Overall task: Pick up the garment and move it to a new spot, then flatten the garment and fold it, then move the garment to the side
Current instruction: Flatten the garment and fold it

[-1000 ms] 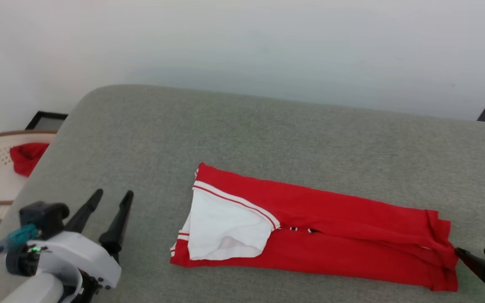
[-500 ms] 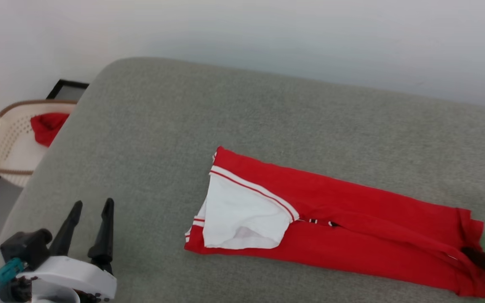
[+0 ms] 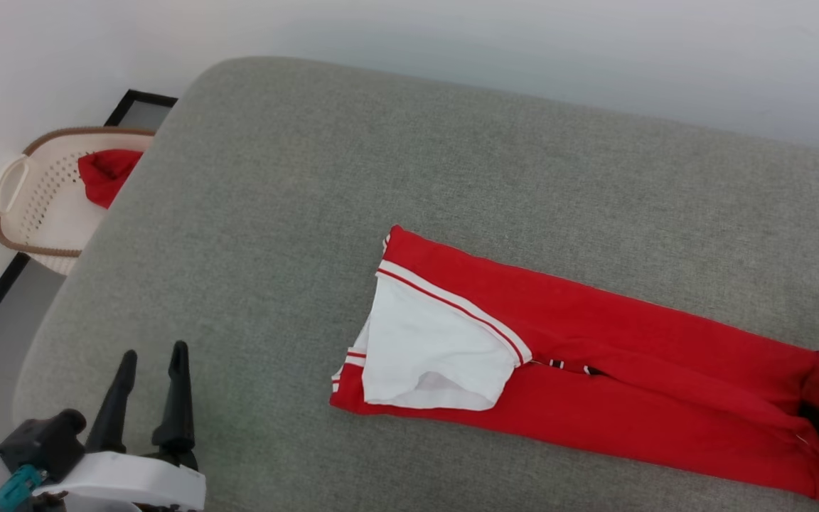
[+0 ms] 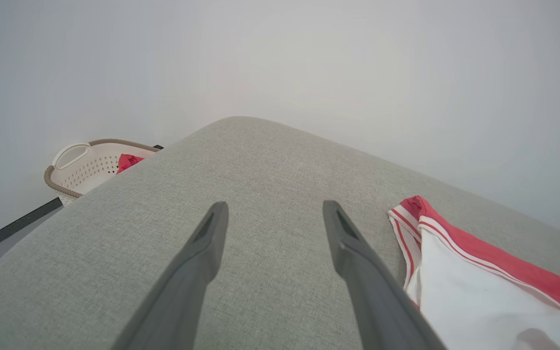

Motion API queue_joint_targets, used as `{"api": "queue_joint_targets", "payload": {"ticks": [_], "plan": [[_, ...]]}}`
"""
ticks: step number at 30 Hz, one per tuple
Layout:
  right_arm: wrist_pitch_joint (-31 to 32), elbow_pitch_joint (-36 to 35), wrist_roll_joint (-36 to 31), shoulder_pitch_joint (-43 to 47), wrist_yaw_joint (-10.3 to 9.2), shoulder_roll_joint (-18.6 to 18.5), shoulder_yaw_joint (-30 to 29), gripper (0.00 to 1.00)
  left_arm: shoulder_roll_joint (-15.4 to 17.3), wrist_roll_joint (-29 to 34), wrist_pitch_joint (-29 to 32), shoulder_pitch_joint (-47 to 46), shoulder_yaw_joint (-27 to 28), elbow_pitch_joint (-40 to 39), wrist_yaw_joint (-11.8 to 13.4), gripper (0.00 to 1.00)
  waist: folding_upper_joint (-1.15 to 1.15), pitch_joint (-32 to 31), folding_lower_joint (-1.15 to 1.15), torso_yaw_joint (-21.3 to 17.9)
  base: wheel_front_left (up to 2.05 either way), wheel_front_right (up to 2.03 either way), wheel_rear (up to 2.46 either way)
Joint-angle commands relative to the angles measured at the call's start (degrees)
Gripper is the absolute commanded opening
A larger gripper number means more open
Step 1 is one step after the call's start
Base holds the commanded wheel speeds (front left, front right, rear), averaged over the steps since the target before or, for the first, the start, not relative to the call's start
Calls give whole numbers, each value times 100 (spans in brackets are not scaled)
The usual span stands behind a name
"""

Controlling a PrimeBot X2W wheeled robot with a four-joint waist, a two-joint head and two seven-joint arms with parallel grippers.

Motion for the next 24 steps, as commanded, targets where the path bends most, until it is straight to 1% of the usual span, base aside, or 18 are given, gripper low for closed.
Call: {"api": "queue_joint_targets", "payload": {"ticks": [1,8,14,19,24], "plan": [[86,174,85,85,3,187,191,0,-70,79,-20,14,99,19,-66,100,0,22,0,16,0,0,0],[-42,198,153,-94,-2,-11,160,0,-341,409,-20,61,490,71,-289,100,0,-5,0,-87,0,0,0],[-196,228,106,-242,-3,-248,154,0,-443,590,-20,149,691,14,-397,100,0,-127,0,-371,0,0,0],[-376,438,131,-393,-3,-415,200,0,-481,669,-20,271,746,-40,-444,100,0,-255,0,-671,0,0,0],[-635,785,125,-540,-2,-605,283,0,-456,717,-20,307,631,-41,-485,100,0,-378,0,-921,0,0,0]]}}
